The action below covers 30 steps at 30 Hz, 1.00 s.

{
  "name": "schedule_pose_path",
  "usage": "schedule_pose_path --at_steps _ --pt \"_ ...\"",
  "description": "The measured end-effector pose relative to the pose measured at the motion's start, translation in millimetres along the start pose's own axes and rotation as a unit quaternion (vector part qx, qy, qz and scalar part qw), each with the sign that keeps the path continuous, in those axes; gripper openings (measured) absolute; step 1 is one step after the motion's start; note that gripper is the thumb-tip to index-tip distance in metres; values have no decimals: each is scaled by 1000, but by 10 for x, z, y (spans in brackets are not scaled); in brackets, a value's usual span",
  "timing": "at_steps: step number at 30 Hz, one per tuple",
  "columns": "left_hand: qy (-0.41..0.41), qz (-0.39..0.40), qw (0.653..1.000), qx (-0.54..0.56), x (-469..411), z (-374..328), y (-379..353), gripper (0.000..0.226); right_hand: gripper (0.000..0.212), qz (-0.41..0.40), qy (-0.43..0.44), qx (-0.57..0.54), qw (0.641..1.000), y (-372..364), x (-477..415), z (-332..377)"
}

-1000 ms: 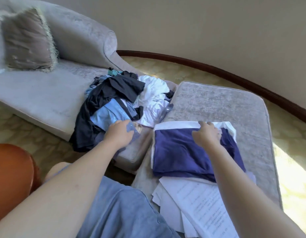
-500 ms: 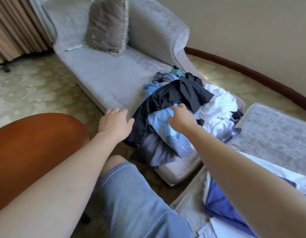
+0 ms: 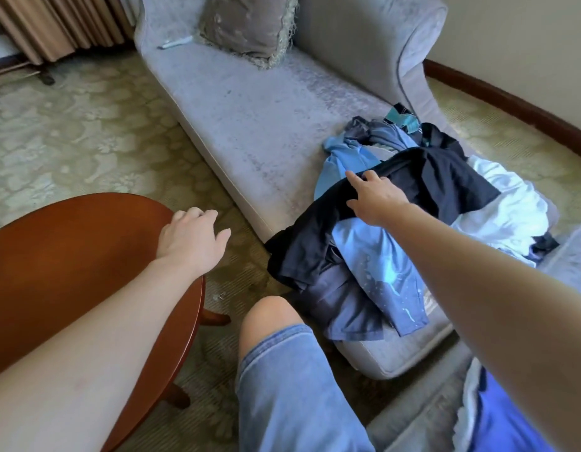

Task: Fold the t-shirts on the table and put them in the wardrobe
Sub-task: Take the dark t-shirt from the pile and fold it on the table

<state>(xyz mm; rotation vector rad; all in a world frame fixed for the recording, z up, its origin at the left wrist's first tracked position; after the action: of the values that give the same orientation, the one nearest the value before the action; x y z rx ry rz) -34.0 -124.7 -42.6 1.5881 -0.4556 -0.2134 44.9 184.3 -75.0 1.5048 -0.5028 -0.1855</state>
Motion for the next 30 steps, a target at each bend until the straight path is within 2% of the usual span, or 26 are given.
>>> schedule_pose_path --at_steps 3,5,10,16,20,26,30 --pt "2 4 1000 -1 -18 66 -10 53 32 -84 0 -52 995 -91 19 -1" --pt "6 0 1000 0 0 125 14 52 26 -129 6 -84 988 -142 69 3" --pt "15 -15 1000 -11 136 255 154 49 24 -189 12 -135 973 -86 292 47" --pt "10 -27 999 -17 428 364 415 49 21 -287 45 -221 931 332 632 402" --pt "14 -52 998 -32 703 608 705 47 23 -344 92 -279 892 780 913 911" --pt "46 -69 996 -31 1181 1149 964 47 22 -374 164 -319 855 1408 1365 1758" --pt "79 -97 992 23 1445 1497 1115 53 22 -380 231 -319 837 1810 1550 2425"
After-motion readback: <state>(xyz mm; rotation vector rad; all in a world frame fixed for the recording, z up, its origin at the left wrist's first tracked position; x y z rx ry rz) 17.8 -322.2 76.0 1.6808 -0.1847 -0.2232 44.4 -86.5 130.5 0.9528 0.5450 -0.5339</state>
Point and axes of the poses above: each hand's wrist, its own x-axis away from the middle knuckle, its own y-axis out of the back of the hand, z = x × y, the point moved 1 cm from there along -x, towards the middle knuckle, and after that the axes turned 5 degrees about x, right-handed, at the moved point
